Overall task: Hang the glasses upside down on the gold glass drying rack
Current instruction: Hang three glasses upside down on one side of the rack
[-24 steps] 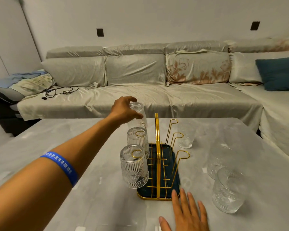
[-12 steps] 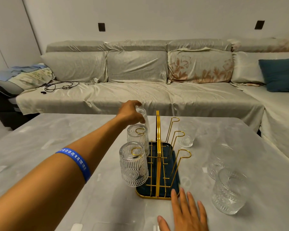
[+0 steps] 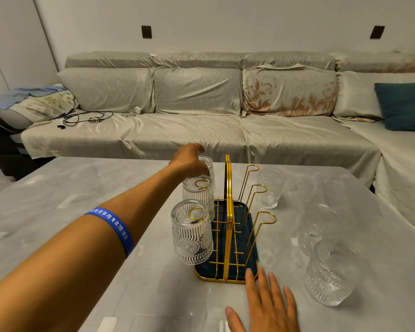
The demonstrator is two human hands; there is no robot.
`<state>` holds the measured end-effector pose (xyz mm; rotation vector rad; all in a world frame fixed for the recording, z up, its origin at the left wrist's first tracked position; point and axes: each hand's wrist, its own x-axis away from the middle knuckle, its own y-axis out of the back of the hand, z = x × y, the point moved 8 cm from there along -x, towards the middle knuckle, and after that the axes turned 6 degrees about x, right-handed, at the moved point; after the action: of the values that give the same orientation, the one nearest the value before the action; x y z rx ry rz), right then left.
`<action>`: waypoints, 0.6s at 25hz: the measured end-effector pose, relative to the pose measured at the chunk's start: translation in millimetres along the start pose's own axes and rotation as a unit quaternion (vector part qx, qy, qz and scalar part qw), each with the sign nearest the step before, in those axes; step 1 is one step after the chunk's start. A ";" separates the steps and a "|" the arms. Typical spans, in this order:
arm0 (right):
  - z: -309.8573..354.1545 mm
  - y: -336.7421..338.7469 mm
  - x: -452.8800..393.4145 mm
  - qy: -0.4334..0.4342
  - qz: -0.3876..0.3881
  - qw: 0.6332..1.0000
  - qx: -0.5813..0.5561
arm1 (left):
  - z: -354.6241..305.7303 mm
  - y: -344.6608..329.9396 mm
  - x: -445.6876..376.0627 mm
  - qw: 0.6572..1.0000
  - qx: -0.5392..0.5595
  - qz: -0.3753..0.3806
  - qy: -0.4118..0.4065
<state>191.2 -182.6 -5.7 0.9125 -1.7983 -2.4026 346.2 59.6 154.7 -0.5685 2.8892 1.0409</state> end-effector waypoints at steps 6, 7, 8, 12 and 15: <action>1.3 -10.2 0.6 -0.003 0.089 0.996 -0.001 | 5.4 -5.8 -4.5 1.000 0.000 0.016 0.027; 1.3 -11.3 0.1 -0.002 0.111 0.994 0.018 | 5.9 -7.8 -4.7 0.999 0.000 0.024 0.032; 2.2 -13.6 0.3 -0.003 0.135 0.990 0.039 | 5.0 -8.2 -4.6 0.999 -0.001 0.033 0.034; -0.9 -13.4 5.3 -0.032 0.222 0.971 0.083 | 5.2 23.1 17.4 0.987 0.156 -0.040 0.026; -15.3 -26.7 12.5 -0.047 0.273 0.953 0.126 | 54.2 57.3 85.4 0.966 0.176 -0.184 0.033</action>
<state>196.5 -191.1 -37.3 0.2451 -2.0763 -1.9291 241.2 105.8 135.9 -1.0673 2.7638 0.4543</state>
